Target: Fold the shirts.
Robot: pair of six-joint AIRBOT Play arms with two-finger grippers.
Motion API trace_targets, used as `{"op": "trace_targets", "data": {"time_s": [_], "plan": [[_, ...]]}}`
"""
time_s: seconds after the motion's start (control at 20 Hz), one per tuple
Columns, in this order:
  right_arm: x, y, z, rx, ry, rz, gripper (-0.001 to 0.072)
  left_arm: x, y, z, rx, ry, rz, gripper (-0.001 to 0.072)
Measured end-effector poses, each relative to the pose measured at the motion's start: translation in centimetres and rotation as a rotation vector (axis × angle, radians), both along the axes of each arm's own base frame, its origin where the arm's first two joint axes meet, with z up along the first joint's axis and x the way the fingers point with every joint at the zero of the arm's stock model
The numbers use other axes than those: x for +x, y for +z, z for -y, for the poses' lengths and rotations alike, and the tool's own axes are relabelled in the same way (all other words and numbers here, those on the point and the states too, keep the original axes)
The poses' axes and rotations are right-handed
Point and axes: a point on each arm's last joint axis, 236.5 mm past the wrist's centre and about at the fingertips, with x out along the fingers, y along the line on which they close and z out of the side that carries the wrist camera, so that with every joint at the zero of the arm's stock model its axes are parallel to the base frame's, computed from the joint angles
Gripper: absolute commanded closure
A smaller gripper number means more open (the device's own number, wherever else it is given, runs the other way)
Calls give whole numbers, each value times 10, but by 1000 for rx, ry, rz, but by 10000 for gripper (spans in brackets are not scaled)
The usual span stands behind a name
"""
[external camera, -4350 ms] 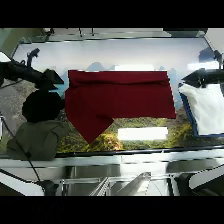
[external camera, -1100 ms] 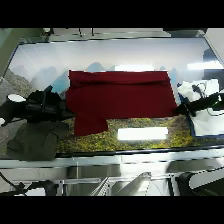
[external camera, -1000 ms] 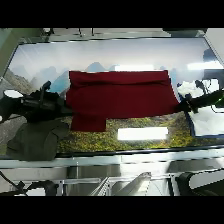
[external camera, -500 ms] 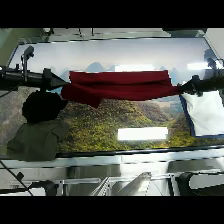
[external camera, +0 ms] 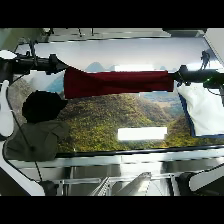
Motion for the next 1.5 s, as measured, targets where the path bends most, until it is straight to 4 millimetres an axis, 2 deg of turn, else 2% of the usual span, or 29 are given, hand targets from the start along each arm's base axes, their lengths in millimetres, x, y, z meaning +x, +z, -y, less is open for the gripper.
{"op": "trace_targets", "data": {"time_s": [0.2,0.4,0.45,0.5,0.55,0.6,0.65,0.75,0.85,1.0,1.15,1.25,1.35,1.5], "plan": [[27,-28,0,7,-20,-2,696,34,-38,1,23,58,42,680],[35,-53,-3,13,-23,-26,696,55,-56,11,84,64,151,679],[36,-57,-3,10,-24,-28,686,59,-60,13,104,68,178,609],[36,-59,-3,6,-22,-31,558,62,-64,14,122,72,199,411],[37,-61,-2,0,-22,-31,429,65,-68,16,139,77,218,411],[37,-62,-1,-8,-19,-29,411,67,-69,17,151,80,235,411],[38,-60,-1,-13,-10,-23,405,69,-67,18,159,80,253,411],[37,-50,1,-22,25,-4,103,72,-50,20,167,74,295,411],[39,-35,13,-56,47,25,58,71,-24,15,169,68,336,411],[39,-24,43,-132,36,10,45,64,18,-2,163,77,372,411],[36,-29,67,-173,9,-28,45,51,48,-15,130,90,344,426],[33,-38,69,-164,14,-58,46,37,56,-9,107,55,310,700],[30,-50,66,-150,28,-86,48,23,54,1,86,15,266,691],[34,-59,55,-128,52,-95,56,4,40,25,66,-57,195,690]]}}
